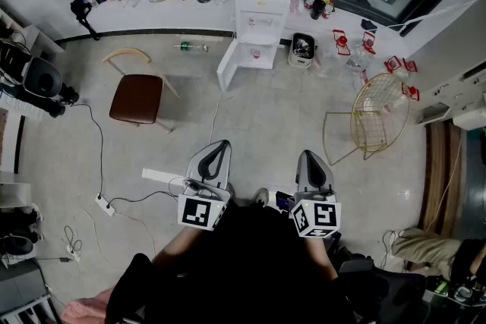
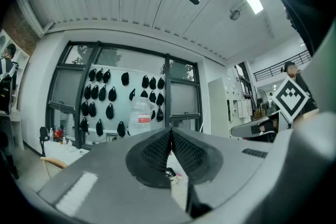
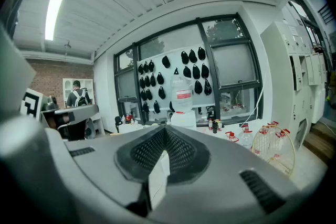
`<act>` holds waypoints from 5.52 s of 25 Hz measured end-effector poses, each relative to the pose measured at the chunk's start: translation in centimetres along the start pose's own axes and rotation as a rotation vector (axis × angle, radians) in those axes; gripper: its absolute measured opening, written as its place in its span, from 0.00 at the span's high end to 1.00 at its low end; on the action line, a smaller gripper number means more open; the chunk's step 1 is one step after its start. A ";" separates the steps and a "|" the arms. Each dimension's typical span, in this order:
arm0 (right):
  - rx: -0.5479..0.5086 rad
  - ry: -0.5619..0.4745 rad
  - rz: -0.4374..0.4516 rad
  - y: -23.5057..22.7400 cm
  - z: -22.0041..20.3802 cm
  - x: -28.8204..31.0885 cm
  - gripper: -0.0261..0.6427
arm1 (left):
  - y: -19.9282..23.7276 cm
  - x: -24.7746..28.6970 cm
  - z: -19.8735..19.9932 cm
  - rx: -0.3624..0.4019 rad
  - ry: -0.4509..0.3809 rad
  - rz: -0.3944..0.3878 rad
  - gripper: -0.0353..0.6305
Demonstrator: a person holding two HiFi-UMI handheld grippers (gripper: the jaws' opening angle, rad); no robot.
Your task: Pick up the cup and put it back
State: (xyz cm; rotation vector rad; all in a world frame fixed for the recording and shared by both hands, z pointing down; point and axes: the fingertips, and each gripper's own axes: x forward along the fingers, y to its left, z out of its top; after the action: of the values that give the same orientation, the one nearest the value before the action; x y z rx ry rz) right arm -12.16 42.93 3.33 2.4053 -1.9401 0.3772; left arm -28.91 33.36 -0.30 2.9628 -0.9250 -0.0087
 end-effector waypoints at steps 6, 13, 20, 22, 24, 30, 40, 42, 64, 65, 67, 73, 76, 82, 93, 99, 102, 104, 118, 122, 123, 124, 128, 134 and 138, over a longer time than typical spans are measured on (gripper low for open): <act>-0.002 -0.001 0.002 0.3 -0.4 -0.1 0.97 | 0.2 -0.3 -0.2 0.000 -0.003 0.004 0.94; -0.009 0.001 0.003 0.6 -0.5 -0.2 0.97 | 0.2 -0.4 -0.3 -0.006 -0.008 -0.001 0.94; 0.026 -0.022 -0.009 0.6 0.0 0.0 0.97 | 0.7 -0.2 -0.3 -0.004 -0.026 -0.007 0.63; 0.029 -0.027 -0.009 0.7 0.1 0.1 0.97 | 0.9 -0.1 -0.8 -0.003 -0.006 -0.004 0.59; 0.031 -0.029 -0.009 0.9 0.3 0.1 0.97 | 1.1 -0.1 -1.0 -0.001 0.006 -0.007 0.59; 0.024 -0.029 -0.007 1.6 0.2 0.4 0.97 | 1.8 -0.4 -1.1 -0.011 0.015 -0.011 0.59; 0.019 -0.028 -0.038 3.8 0.2 1.3 0.97 | 4.0 -1.1 -1.5 -0.044 0.018 -0.032 0.59; 0.023 -0.029 -0.047 4.5 0.2 1.5 0.97 | 4.5 -1.4 -1.9 -0.048 0.027 -0.044 0.59; 0.005 -0.014 0.026 -2.0 1.2 14.3 0.97 | 6.5 10.7 -6.1 -0.047 0.096 -0.023 0.59; 0.001 -0.012 0.038 -3.2 1.5 15.5 0.97 | 6.3 12.3 -6.2 -0.046 0.099 -0.013 0.59; -0.004 -0.005 0.065 -5.6 2.2 17.9 0.97 | 5.8 15.5 -6.0 -0.050 0.097 0.013 0.59; -0.021 0.024 0.162 -12.0 4.2 24.7 0.97 | 4.5 23.9 -4.9 -0.052 0.071 0.104 0.58; -0.035 0.030 0.194 -14.8 4.9 27.6 0.97 | 4.2 26.6 -5.4 -0.050 0.084 0.141 0.58; -0.027 0.040 0.231 -17.3 5.4 32.7 0.97 | 5.2 30.5 -6.9 -0.050 0.127 0.195 0.58; -0.051 0.079 0.200 -18.2 6.0 43.4 0.97 | 12.1 40.5 -9.2 -0.088 0.120 0.163 0.58; -0.075 0.090 0.187 -18.8 5.4 50.5 0.97 | 16.2 45.7 -11.3 -0.086 0.122 0.133 0.58; -0.084 0.090 0.191 -19.7 4.1 53.8 0.97 | 18.1 47.7 -13.3 -0.078 0.121 0.155 0.58; -0.084 0.096 0.198 -20.5 2.4 55.6 0.97 | 18.9 48.5 -14.9 -0.077 0.109 0.178 0.58; -0.083 0.125 0.258 -26.7 -18.5 65.5 0.97 | 20.7 54.2 -38.0 -0.060 0.115 0.213 0.58; -0.084 0.108 0.269 -28.1 -24.1 67.6 0.97 | 21.3 55.9 -44.4 -0.050 0.106 0.200 0.58; -0.087 0.102 0.270 -28.3 -25.4 68.1 0.97 | 21.6 56.3 -46.1 -0.047 0.107 0.195 0.58; -0.089 0.096 0.271 -28.5 -26.8 68.7 0.97 | 22.0 56.7 -47.8 -0.042 0.107 0.190 0.58; -0.083 0.074 0.284 -29.0 -32.2 71.0 0.97 | 23.4 58.3 -54.3 0.005 0.088 0.170 0.58; -0.087 0.038 0.309 -29.8 -39.8 74.4 0.97 | 25.1 59.9 -62.9 0.037 0.080 0.160 0.57; -0.107 0.019 0.301 -30.5 -43.5 76.5 0.97 | 25.7 61.2 -67.2 0.065 0.106 0.108 0.57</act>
State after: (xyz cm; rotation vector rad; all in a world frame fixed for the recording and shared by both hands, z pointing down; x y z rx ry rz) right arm 24.78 -16.10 65.08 2.0415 -2.2546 0.2925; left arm 7.89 -20.24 68.22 2.9326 -1.0891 0.1837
